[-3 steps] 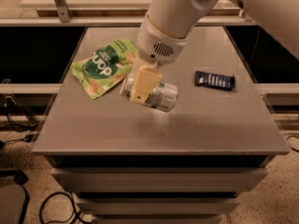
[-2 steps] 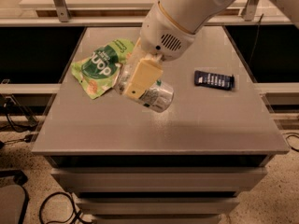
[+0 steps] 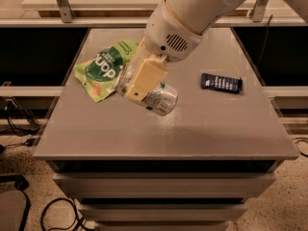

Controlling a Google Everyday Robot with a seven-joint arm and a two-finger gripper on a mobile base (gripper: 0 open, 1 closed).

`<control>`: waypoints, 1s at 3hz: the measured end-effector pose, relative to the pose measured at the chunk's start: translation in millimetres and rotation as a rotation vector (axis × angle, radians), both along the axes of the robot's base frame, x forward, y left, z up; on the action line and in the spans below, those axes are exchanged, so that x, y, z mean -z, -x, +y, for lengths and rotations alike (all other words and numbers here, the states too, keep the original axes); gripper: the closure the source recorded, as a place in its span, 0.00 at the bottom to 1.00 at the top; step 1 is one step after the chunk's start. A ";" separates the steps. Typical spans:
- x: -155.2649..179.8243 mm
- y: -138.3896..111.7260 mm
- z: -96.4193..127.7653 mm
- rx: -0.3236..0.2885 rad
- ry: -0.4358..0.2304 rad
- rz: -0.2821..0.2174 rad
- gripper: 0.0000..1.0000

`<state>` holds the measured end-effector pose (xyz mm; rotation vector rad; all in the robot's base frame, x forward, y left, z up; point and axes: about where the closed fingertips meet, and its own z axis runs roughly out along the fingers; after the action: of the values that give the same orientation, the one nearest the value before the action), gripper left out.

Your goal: Place 7up can upright

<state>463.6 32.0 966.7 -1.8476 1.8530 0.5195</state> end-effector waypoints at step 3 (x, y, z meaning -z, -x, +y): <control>28.1 23.2 5.5 0.262 -0.165 -0.108 1.00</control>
Offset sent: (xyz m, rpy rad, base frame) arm -0.0011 0.0001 -0.0134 0.2678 -0.2389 -0.4039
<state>440.4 37.4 938.6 -1.4707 1.8818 0.4553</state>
